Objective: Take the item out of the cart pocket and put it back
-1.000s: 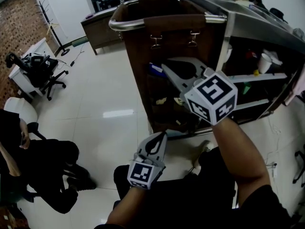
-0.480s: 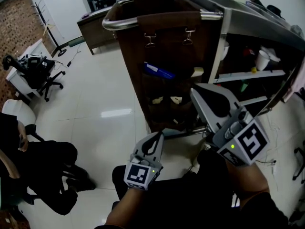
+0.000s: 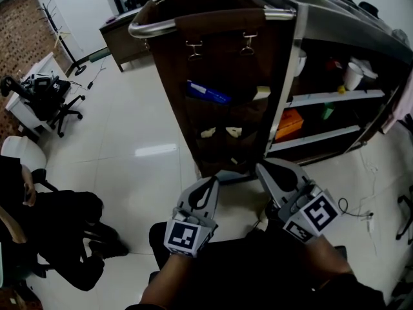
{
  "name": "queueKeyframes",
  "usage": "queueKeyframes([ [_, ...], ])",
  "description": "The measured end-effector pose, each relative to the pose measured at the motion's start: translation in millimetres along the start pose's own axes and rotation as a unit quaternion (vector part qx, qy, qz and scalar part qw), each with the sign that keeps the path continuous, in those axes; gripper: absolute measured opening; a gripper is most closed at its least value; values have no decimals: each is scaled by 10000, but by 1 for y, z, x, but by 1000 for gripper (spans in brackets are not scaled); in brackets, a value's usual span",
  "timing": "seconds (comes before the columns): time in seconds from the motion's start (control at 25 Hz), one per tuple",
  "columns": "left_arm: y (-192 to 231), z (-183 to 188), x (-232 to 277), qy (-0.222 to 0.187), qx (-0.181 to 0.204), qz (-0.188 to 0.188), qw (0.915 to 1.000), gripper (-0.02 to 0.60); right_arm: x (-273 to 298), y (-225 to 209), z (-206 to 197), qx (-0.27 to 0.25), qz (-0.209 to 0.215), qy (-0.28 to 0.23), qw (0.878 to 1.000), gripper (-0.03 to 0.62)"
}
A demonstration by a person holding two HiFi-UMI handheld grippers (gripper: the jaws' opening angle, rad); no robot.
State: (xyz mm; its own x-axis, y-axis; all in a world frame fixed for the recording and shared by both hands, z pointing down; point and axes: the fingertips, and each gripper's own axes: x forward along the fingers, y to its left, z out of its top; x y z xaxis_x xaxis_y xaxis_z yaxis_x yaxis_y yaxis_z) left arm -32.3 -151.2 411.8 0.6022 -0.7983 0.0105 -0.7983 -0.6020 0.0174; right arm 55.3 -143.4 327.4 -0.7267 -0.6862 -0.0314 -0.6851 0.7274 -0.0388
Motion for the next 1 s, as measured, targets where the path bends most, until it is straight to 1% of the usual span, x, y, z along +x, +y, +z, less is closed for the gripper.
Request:
queueKeyframes([
  [0.2,1,-1,0,-11,12,6,10000,0,-1,-3,-50,128,-76,380,9992,9],
  [0.36,-1,-1,1,6,17,-14,10000,0,1,-7,-74,248,-98,624,9977,9],
  [0.48,-4,-2,2,11,56,-61,10000,0,2,-8,-75,320,-87,625,9975,9],
  [0.68,-4,-2,2,24,29,-59,10000,0,5,-7,-76,244,-64,689,9973,9],
  [1.0,-4,-2,2,13,27,-47,10000,0,9,-6,-79,294,-35,728,9969,9],
])
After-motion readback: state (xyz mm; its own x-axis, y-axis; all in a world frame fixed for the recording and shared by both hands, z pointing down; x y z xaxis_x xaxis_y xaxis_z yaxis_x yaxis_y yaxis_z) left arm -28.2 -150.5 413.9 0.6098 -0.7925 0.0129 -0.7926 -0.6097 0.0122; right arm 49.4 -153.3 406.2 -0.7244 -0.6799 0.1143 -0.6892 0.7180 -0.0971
